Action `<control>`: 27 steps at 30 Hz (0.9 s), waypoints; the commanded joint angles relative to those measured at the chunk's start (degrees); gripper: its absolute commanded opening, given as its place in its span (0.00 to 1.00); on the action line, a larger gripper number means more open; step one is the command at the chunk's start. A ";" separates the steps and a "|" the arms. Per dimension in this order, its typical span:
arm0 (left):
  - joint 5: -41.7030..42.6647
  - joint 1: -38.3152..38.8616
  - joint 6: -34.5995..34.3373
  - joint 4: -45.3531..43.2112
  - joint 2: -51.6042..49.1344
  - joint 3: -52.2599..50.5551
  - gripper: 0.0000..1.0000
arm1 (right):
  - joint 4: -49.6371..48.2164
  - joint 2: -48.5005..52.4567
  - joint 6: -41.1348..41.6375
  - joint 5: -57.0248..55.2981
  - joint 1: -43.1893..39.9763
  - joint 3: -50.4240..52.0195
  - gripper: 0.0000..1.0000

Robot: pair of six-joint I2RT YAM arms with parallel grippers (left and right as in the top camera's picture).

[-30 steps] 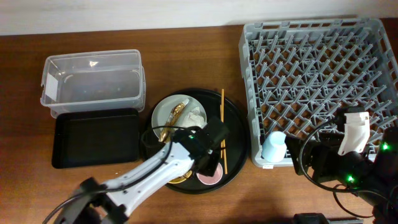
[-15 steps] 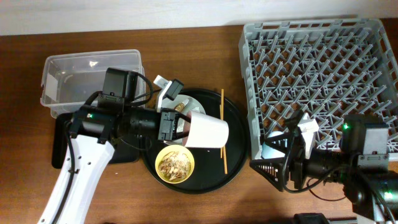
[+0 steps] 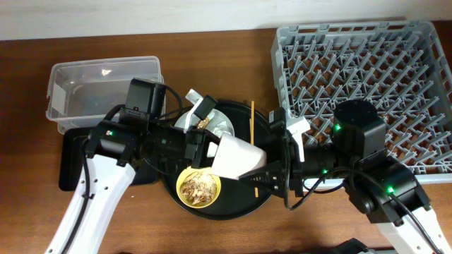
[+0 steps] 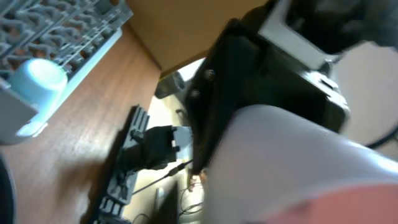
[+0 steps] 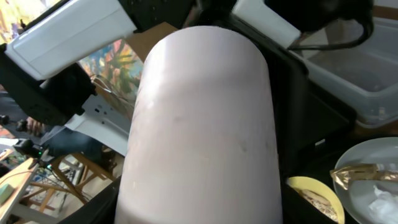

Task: Sort waste into correct bins and load items into the dishwasher rack
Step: 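Lower the pink cup into the rack with the right gripper and release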

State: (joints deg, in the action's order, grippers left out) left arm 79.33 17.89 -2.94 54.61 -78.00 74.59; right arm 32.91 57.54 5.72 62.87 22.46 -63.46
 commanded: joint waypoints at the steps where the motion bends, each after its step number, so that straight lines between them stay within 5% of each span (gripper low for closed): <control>1: -20.13 0.07 -1.33 2.32 0.39 0.57 0.99 | 3.54 -4.24 -0.72 0.85 -6.78 -0.61 0.51; 3: -38.32 0.07 -3.48 6.27 0.39 0.57 0.99 | 15.89 -9.60 -0.74 -4.22 -22.12 -0.61 0.51; 6: -40.15 0.07 -3.45 7.21 0.39 0.57 0.99 | 34.77 -9.07 1.73 -47.32 -38.40 -0.61 0.51; 9: -40.17 0.07 -3.43 7.30 0.39 0.57 0.99 | 37.48 2.60 6.03 -58.86 -38.93 -2.10 0.52; 13: -40.41 0.11 -3.43 7.85 0.39 0.57 0.99 | 42.21 25.05 7.23 -60.48 -39.01 -17.20 0.57; 19: -41.68 0.11 -3.41 7.82 0.33 0.52 0.99 | 40.19 39.65 4.66 -51.84 -38.07 -21.31 0.57; 21: -41.70 0.13 -3.43 8.11 0.33 0.52 0.99 | 40.46 40.15 4.92 -53.72 -37.05 -21.64 0.99; 25: -42.71 0.59 -3.43 9.60 0.33 0.52 0.99 | 46.82 31.39 3.89 -49.66 -37.07 -27.63 0.99; 27: -56.33 5.62 -5.33 11.56 0.33 0.33 0.94 | 47.23 17.05 3.32 -45.81 -37.03 -27.93 0.99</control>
State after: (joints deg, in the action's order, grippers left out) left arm 34.81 19.31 -6.24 64.55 -78.00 74.85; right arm 79.77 87.81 10.07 12.62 -14.90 -89.08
